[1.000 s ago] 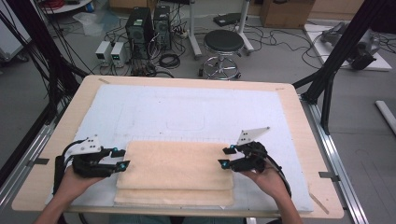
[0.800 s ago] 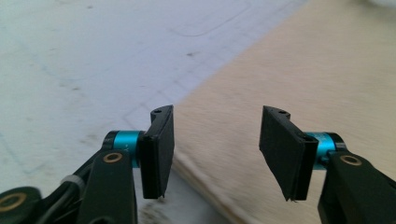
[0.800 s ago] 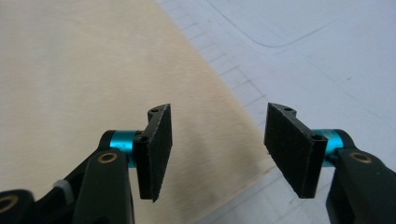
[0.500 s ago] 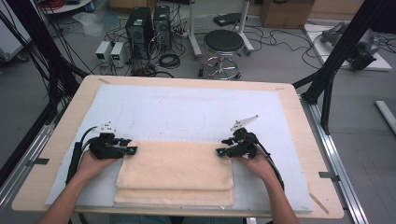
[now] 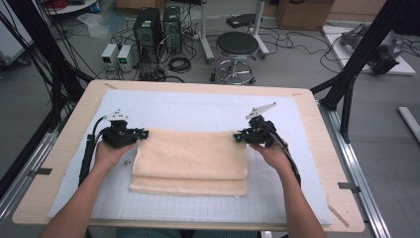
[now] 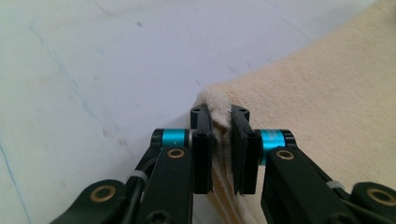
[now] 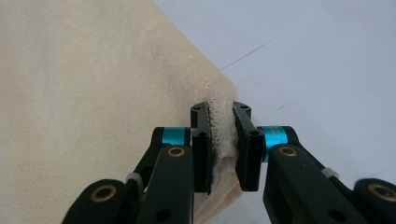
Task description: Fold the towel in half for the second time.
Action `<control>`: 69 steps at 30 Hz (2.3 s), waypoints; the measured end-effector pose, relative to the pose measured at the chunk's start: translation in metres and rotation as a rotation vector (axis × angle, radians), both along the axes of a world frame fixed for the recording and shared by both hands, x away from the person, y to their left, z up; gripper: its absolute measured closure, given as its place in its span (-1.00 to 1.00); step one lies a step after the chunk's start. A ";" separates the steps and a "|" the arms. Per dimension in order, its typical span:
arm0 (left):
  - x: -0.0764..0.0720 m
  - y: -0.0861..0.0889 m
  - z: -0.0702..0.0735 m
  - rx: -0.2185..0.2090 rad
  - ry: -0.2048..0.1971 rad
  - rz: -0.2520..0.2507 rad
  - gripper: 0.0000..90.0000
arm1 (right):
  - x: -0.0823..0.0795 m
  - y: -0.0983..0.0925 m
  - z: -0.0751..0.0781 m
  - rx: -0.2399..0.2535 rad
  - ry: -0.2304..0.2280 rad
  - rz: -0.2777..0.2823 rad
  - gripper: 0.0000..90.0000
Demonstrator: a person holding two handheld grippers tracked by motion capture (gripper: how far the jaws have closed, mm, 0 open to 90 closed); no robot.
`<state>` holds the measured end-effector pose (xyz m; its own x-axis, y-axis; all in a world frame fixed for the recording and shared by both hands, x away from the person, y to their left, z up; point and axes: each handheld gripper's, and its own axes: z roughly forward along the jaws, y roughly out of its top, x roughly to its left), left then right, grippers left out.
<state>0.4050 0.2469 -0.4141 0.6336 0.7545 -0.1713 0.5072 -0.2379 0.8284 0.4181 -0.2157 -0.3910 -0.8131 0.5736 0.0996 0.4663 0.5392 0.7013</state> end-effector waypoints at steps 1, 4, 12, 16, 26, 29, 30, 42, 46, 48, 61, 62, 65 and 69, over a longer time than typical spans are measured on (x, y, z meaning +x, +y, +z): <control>0.006 -0.001 0.002 0.005 -0.004 0.005 0.78 | 0.006 -0.001 0.000 0.000 0.000 -0.011 0.77; 0.021 -0.005 0.002 0.011 0.004 0.022 0.78 | 0.023 -0.003 -0.003 0.001 -0.008 -0.033 0.75; 0.020 0.006 -0.005 0.078 0.021 0.028 0.31 | 0.022 -0.001 -0.008 -0.012 -0.029 -0.051 0.24; 0.001 0.016 0.004 0.003 -0.024 0.000 0.19 | 0.003 -0.003 0.000 0.015 -0.060 -0.021 0.16; -0.052 0.017 -0.003 -0.016 -0.062 -0.129 0.08 | -0.049 -0.008 0.002 0.032 -0.091 0.045 0.05; -0.064 0.017 -0.007 -0.009 -0.054 -0.174 0.08 | -0.056 -0.006 -0.001 0.001 -0.033 0.090 0.00; -0.069 0.016 -0.009 -0.006 -0.049 -0.194 0.07 | -0.059 -0.004 -0.002 -0.013 -0.035 0.106 0.00; -0.088 0.007 -0.019 0.038 -0.046 -0.266 0.03 | -0.083 -0.009 -0.031 0.019 -0.056 0.139 0.04; -0.086 0.007 -0.024 0.074 -0.034 -0.256 0.28 | -0.085 -0.008 -0.037 -0.019 -0.071 0.130 0.24; -0.086 0.005 -0.025 0.084 -0.037 -0.250 0.40 | -0.086 -0.006 -0.039 -0.033 -0.071 0.130 0.41; -0.086 0.008 -0.015 0.090 -0.086 -0.213 0.89 | -0.085 -0.009 -0.028 -0.004 -0.073 0.132 0.87; -0.087 0.009 -0.011 0.090 -0.097 -0.211 0.90 | -0.086 -0.010 -0.025 0.006 -0.071 0.125 0.87; -0.091 0.012 -0.001 0.070 -0.136 -0.204 0.90 | -0.088 -0.011 -0.016 0.033 -0.082 0.129 0.87; -0.099 0.015 0.007 0.071 -0.162 -0.208 0.90 | -0.097 -0.010 -0.008 0.045 -0.094 0.148 0.87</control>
<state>0.3063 0.2616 -0.4068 0.7909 0.6120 -0.0062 0.3035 -0.3833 0.8724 0.3209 -0.2260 -0.3992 -0.8953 0.4435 0.0420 0.3152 0.5639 0.7633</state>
